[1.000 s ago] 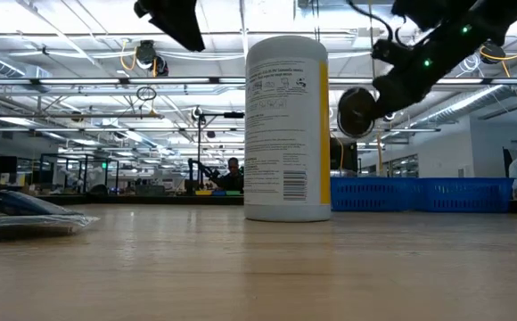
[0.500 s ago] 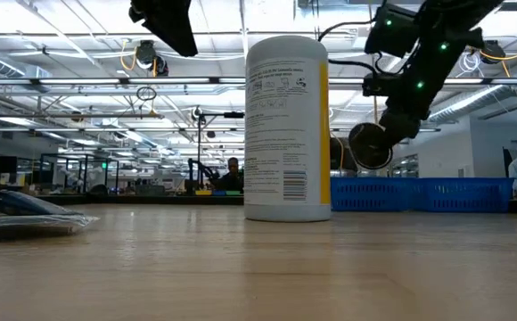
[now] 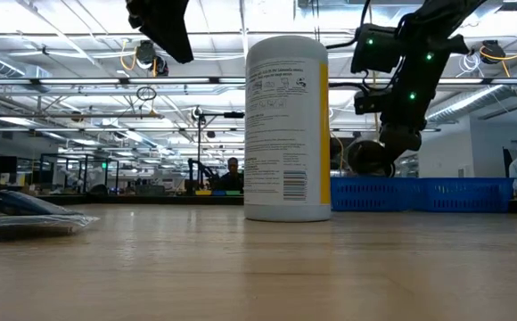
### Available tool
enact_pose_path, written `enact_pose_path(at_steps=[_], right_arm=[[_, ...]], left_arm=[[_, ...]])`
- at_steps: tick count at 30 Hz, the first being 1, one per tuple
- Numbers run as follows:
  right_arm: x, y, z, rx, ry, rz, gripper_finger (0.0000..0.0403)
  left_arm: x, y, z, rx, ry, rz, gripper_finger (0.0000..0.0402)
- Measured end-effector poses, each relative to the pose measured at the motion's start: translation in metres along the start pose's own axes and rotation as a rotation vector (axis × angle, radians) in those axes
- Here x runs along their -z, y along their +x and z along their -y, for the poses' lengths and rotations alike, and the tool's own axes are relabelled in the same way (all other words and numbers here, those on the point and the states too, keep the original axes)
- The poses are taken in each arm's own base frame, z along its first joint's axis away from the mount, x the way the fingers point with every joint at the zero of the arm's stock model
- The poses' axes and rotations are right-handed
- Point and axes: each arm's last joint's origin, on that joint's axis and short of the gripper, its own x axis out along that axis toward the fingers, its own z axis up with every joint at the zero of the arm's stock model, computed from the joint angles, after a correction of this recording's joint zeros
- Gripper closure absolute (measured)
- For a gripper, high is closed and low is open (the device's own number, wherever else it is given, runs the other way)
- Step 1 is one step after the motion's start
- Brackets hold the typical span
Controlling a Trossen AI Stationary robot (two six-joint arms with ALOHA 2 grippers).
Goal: Pick & Place Travel size toiletries
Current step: Put the black hair brush into the left blue bin
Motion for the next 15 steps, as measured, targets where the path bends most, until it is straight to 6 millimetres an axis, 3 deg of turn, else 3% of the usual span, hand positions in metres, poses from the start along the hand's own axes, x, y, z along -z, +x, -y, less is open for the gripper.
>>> enact_pose_path(at_steps=[7, 15], right_arm=[[0.0, 0.0, 0.0, 0.0, -0.005, -0.001, 0.0395], [-0.005, 0.0, 0.0, 0.001, -0.019, 0.049, 0.0337]], left_arm=[[0.013, 0.011, 0.002, -0.02, 0.016, -0.039, 0.0279], [0.015, 0.014, 0.003, -0.025, 0.002, -0.048, 0.0279]])
